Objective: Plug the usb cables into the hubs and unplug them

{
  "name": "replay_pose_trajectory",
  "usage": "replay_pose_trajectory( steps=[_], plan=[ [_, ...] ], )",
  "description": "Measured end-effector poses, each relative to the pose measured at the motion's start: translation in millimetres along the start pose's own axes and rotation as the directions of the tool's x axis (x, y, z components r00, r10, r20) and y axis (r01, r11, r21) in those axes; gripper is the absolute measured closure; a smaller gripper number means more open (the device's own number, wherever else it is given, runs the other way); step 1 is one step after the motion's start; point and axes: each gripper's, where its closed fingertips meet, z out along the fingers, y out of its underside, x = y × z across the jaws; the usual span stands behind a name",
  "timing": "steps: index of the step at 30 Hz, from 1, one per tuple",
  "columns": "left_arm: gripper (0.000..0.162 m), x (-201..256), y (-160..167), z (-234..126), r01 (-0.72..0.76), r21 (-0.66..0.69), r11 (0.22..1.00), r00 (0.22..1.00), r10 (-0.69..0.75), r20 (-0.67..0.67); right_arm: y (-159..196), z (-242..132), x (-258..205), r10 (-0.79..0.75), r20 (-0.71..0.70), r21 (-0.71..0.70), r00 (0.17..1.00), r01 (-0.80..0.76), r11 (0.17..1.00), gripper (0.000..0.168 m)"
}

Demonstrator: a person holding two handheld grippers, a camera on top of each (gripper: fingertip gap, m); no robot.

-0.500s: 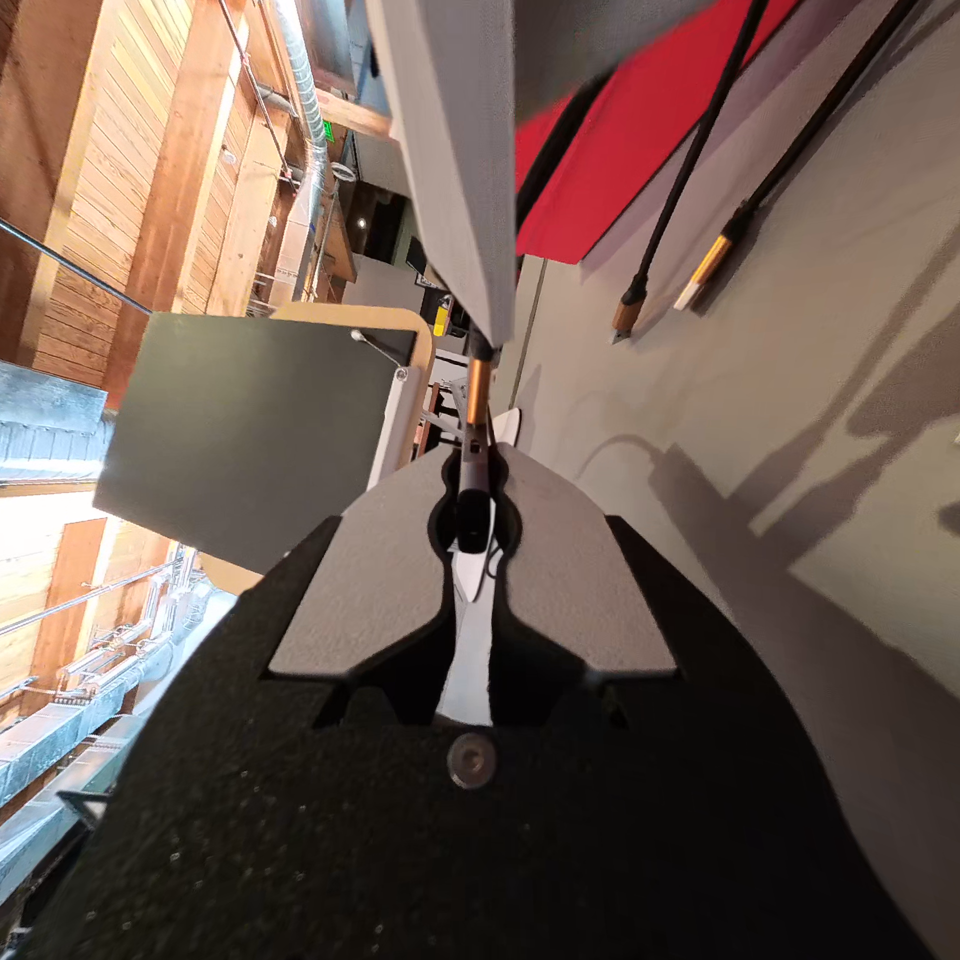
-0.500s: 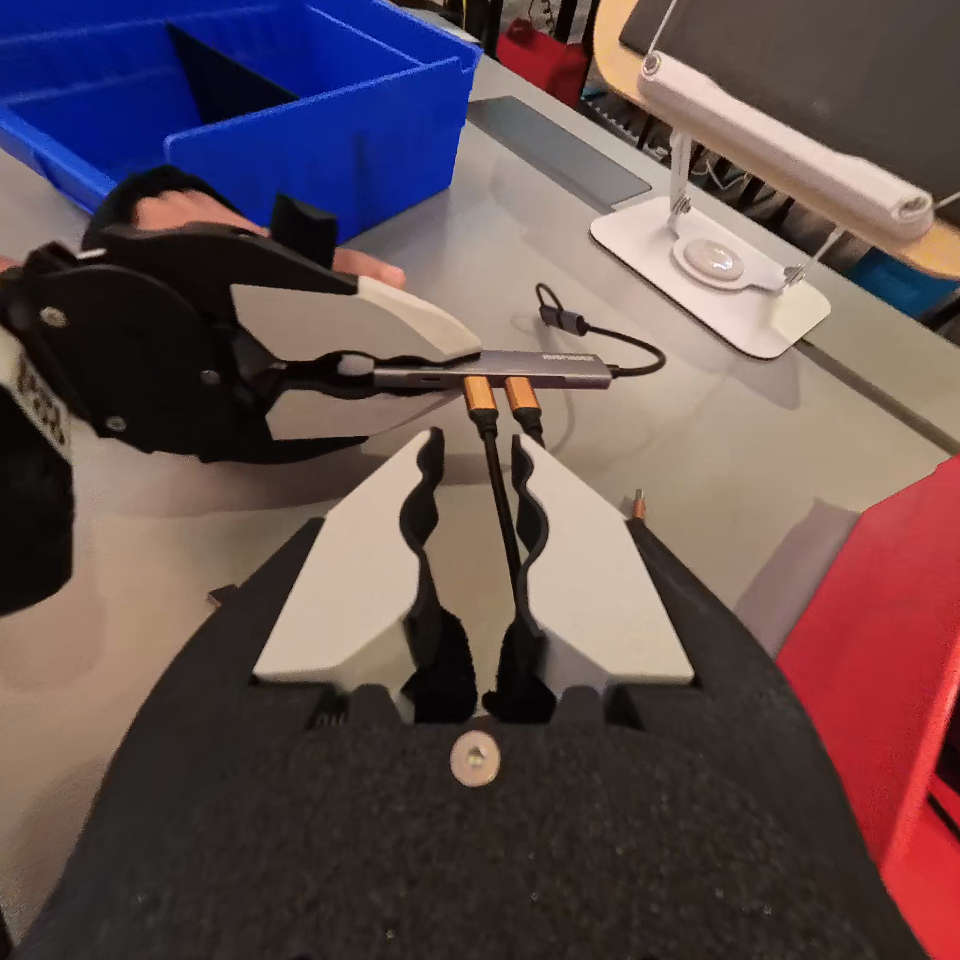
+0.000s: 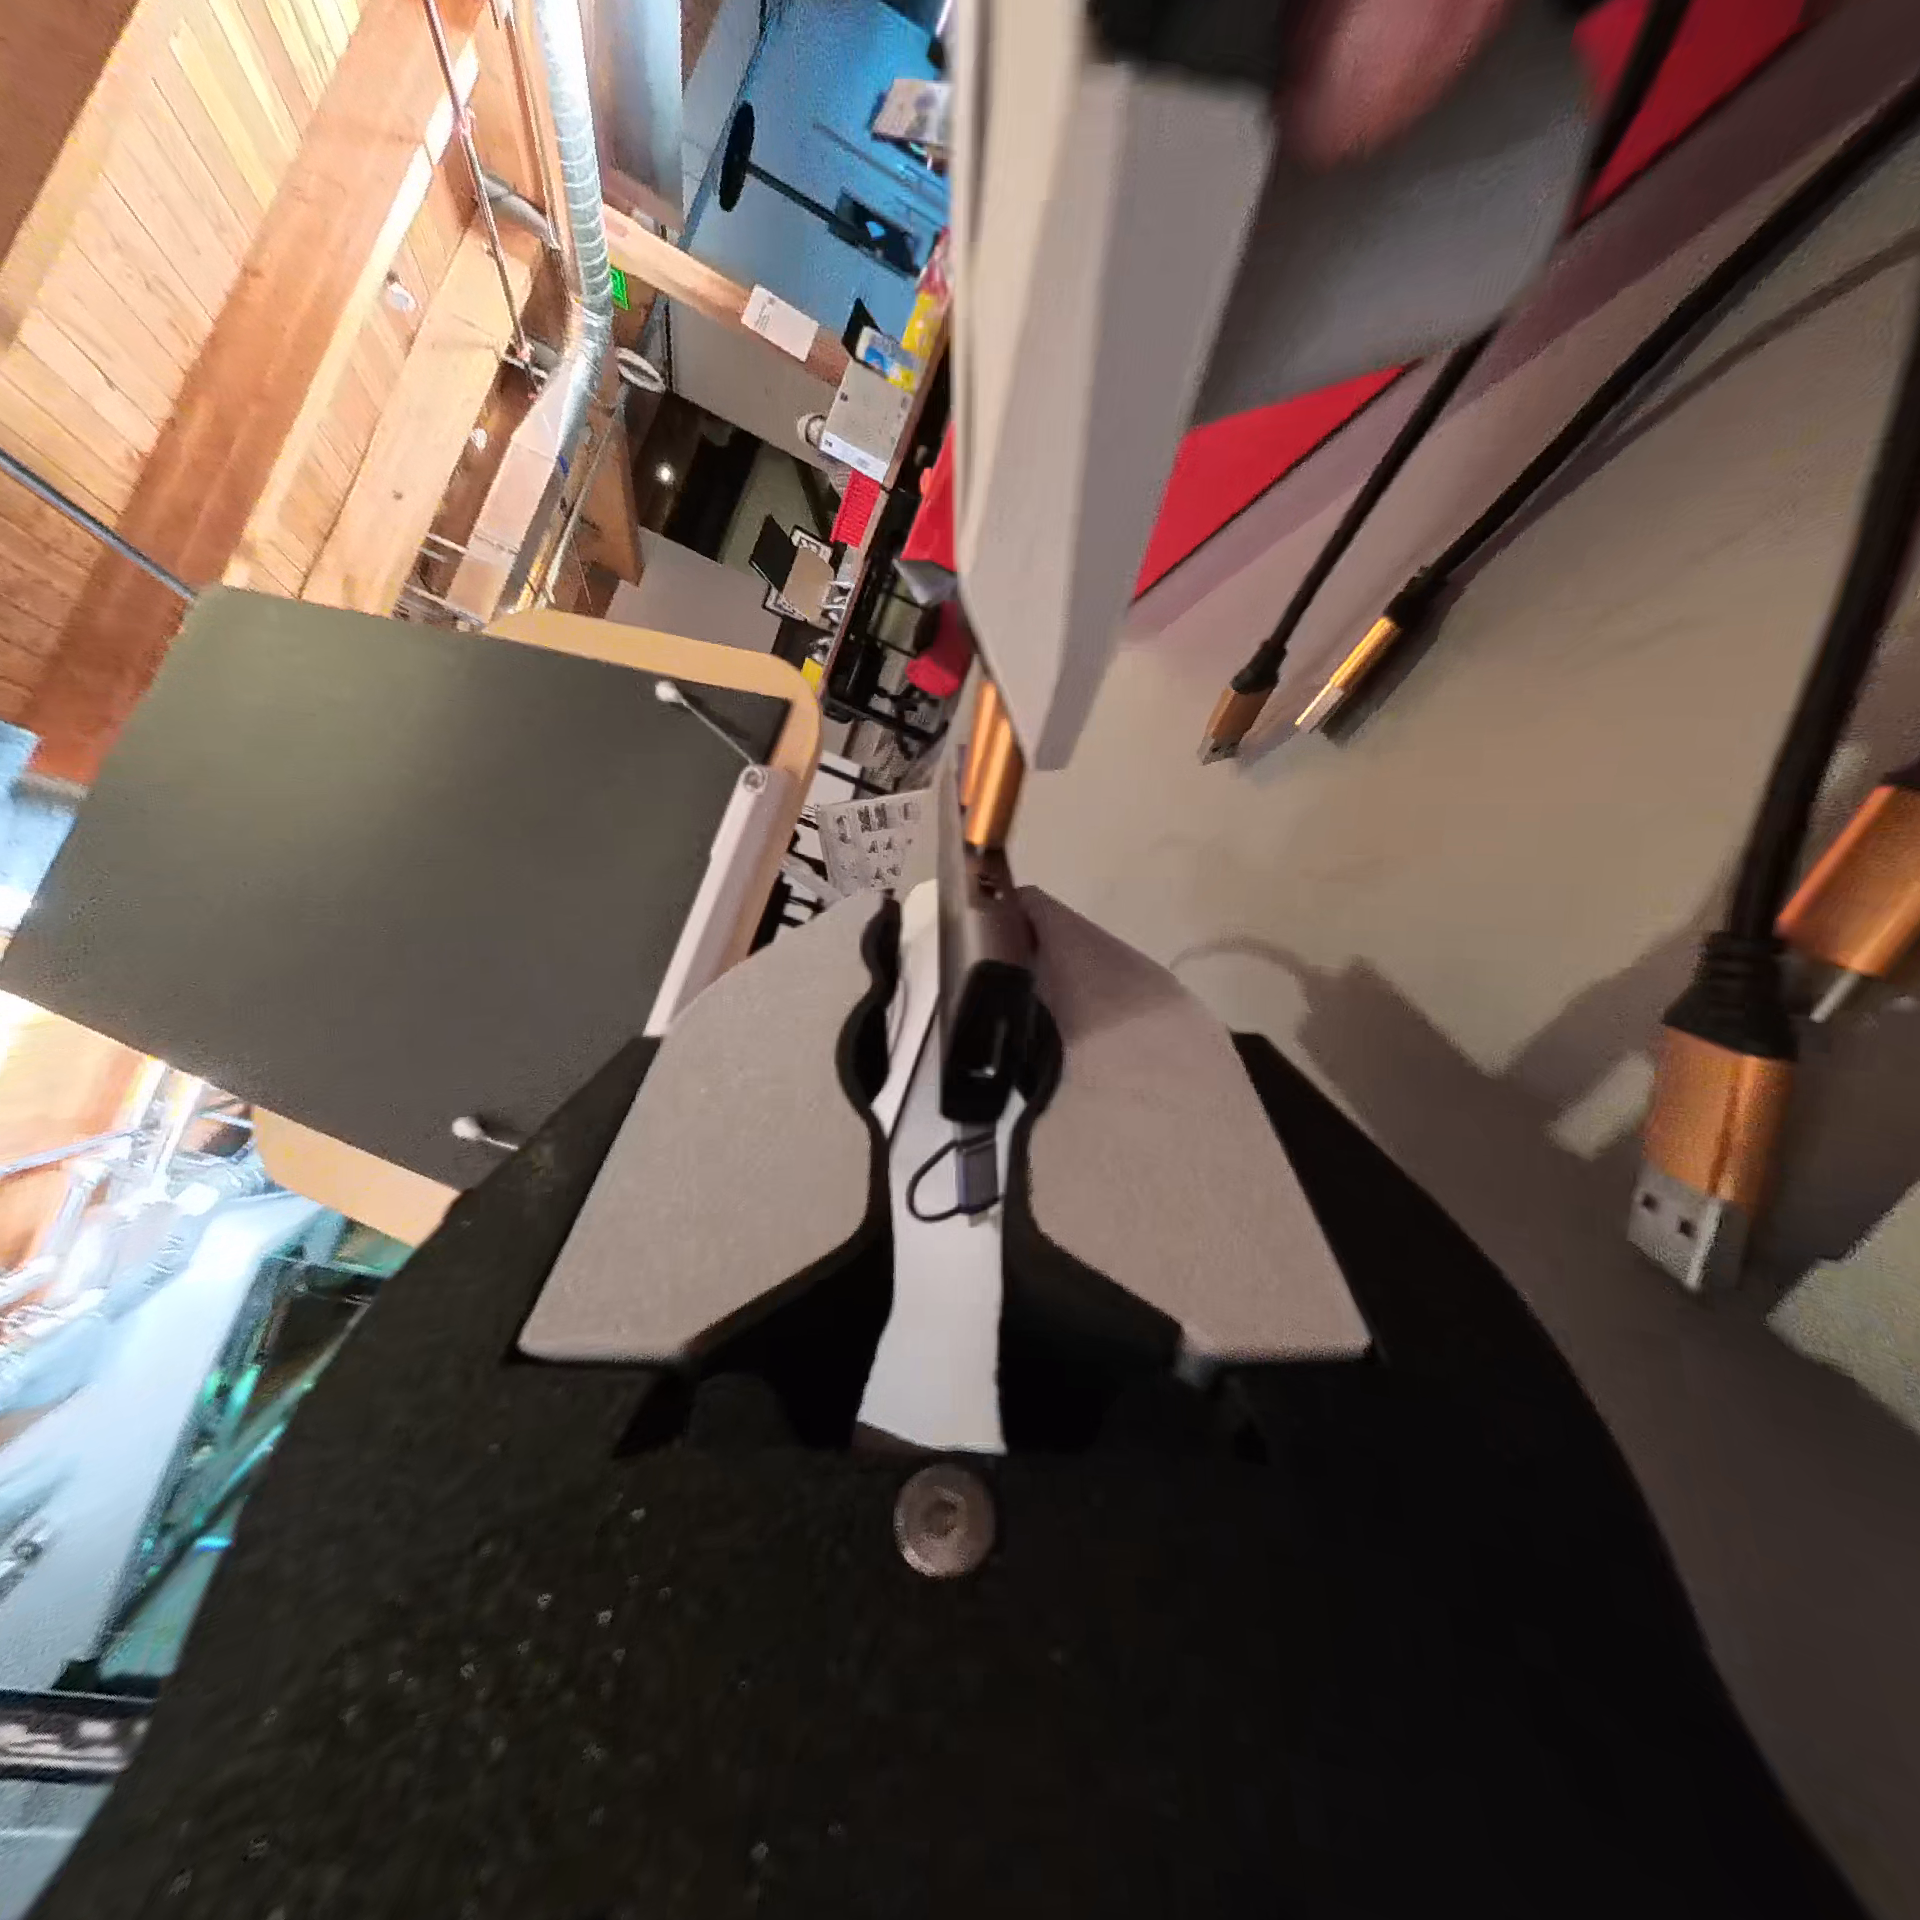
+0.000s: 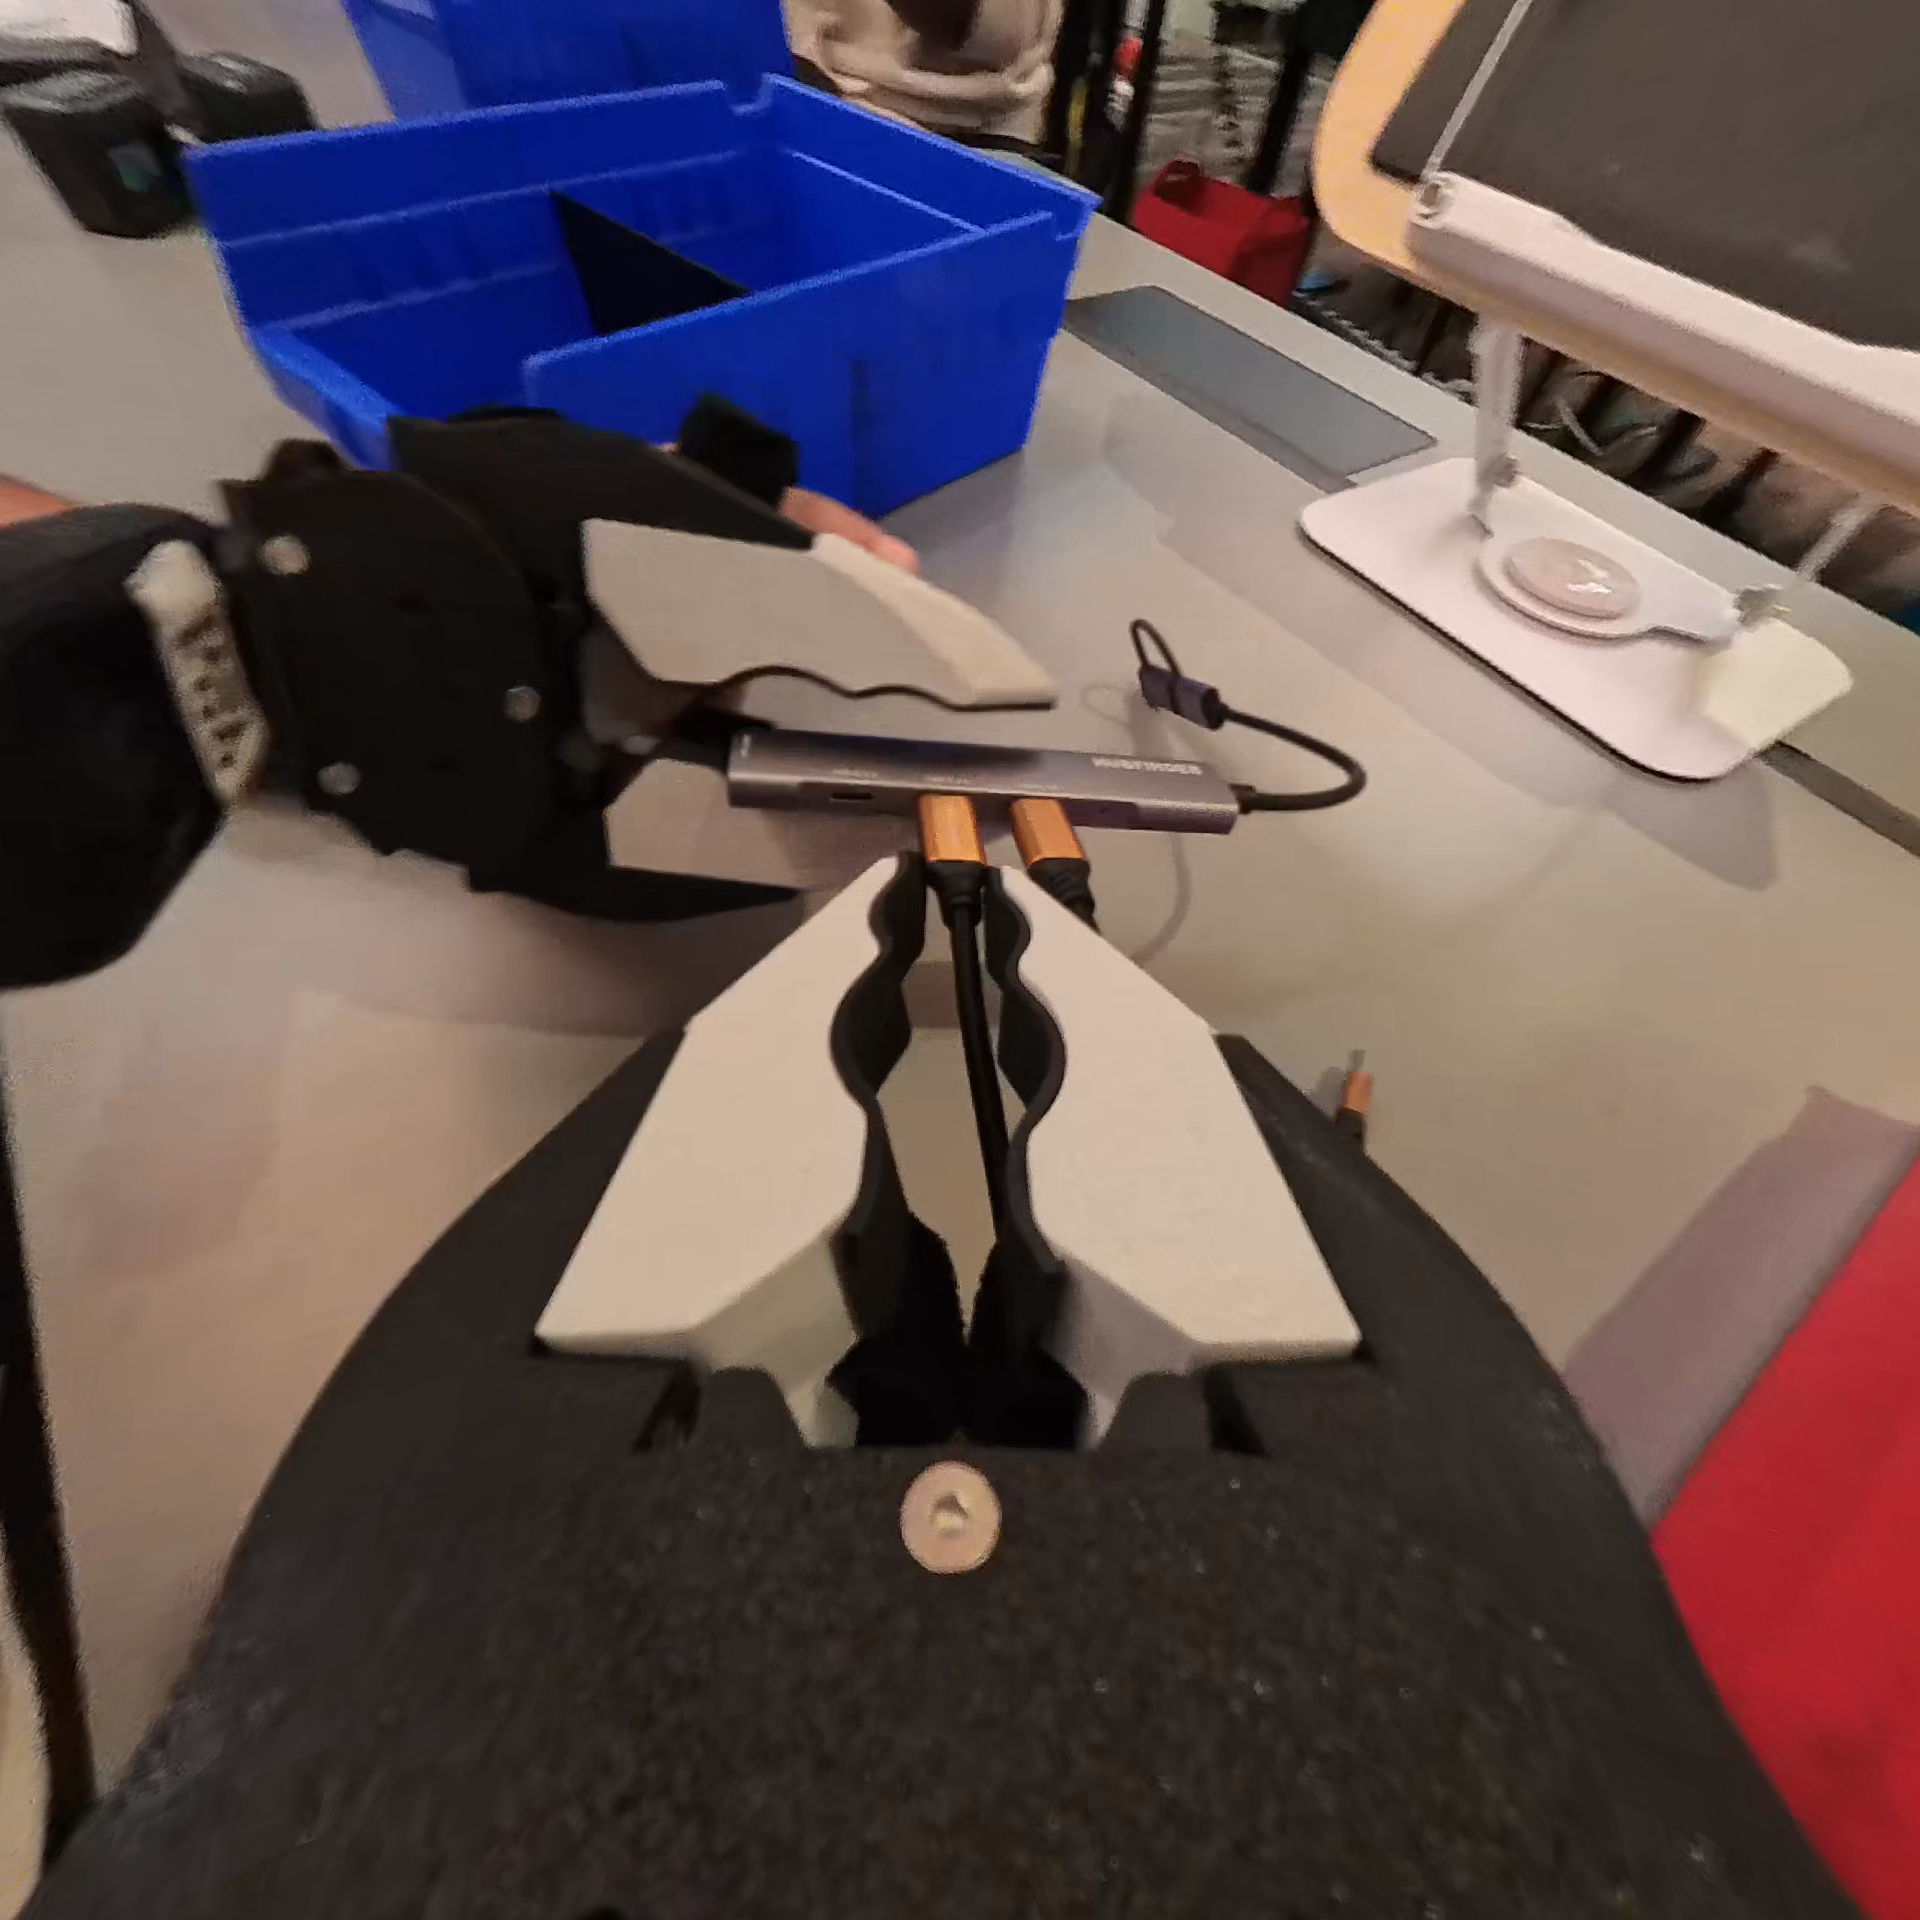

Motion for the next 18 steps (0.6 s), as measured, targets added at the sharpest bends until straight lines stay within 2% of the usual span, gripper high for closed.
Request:
replay_pose_trajectory(
  steps=[3,5,8,13,18],
  plan=[
    [0.14,4,-1,0,-0.014,0.03,0.999,1.0,0.015,-0.023,5,1,-2,0.02,0.011,-0.014,1.0,-0.02,1.0,0.159],
    [0.151,12,-8,-2,-0.067,0.072,0.995,0.997,0.07,-0.029,7,5,-7,0.013,0.018,-0.029,1.0,-0.013,1.0,0.159],
    [0.153,14,-12,-1,-0.12,0.08,0.99,0.993,0.12,0.001,7,7,-6,0.0,-0.008,-0.038,1.0,-0.001,0.999,0.159],
    [0.153,12,-10,3,-0.099,0.057,0.993,0.995,0.098,0.004,7,7,-2,0.033,-0.018,-0.033,0.999,-0.033,0.999,0.159],
    [0.15,7,1,4,-0.049,0.024,0.998,0.999,0.049,0.002,6,3,6,0.014,-0.088,-0.046,0.996,-0.018,0.999,0.159]
  ],
)
